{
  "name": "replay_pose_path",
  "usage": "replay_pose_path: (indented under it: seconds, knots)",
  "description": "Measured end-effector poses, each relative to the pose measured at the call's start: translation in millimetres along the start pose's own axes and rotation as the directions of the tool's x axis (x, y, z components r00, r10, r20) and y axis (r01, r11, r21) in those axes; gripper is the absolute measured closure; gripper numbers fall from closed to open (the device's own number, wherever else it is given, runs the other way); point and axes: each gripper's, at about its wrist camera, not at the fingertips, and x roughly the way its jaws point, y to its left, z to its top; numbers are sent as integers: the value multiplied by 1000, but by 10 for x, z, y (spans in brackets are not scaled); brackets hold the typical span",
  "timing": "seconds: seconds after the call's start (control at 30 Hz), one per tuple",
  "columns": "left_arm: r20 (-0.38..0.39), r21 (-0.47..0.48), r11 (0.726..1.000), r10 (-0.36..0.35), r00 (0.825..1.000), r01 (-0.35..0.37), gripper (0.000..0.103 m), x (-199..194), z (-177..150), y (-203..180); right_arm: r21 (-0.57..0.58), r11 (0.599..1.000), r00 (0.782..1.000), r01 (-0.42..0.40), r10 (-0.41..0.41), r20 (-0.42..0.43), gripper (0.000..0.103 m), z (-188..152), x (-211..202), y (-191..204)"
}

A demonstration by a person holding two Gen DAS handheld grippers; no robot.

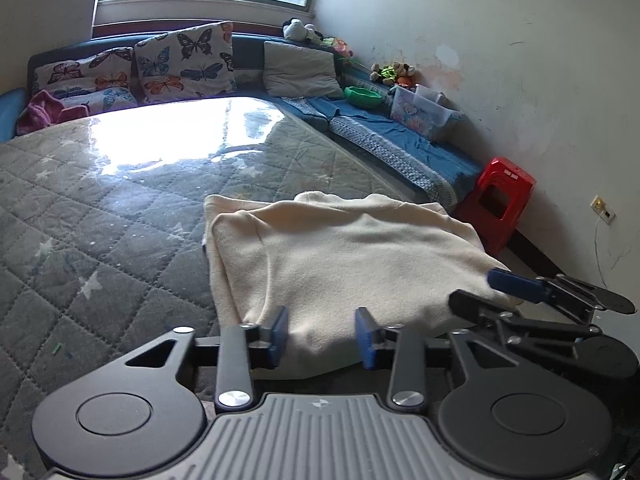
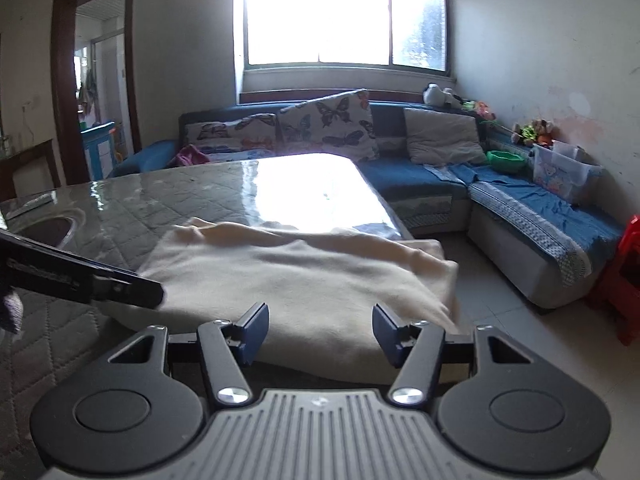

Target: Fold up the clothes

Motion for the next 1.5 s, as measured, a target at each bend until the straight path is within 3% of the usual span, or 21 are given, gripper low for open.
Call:
replay_pose_path:
  seconds: [0.13, 0.27, 0.6, 0.8, 1.5]
  knots:
    - [1, 1, 1000, 7, 1000, -7, 52, -67, -6, 2, 28, 1000, 1000, 7, -6, -19, 40, -63, 24, -95]
    - [14, 4, 1000, 23, 1000, -23, 39, -158, -21, 10, 37, 999, 1000, -5, 5, 6, 19, -40, -46, -57]
    - [37, 0, 997, 73, 997, -73, 12, -353, -176, 108, 77, 997, 1000, 0, -2, 31, 0, -88, -177, 36]
    - [53, -1, 996, 84, 995, -84, 0, -469, -266, 136, 98, 995, 999, 4, -8, 41, 0, -106, -239, 74]
    - [67, 1, 994, 108, 992, -108, 0, -744, -520, 185, 97, 994, 999, 45, -46, 12, 0, -244, -443, 293]
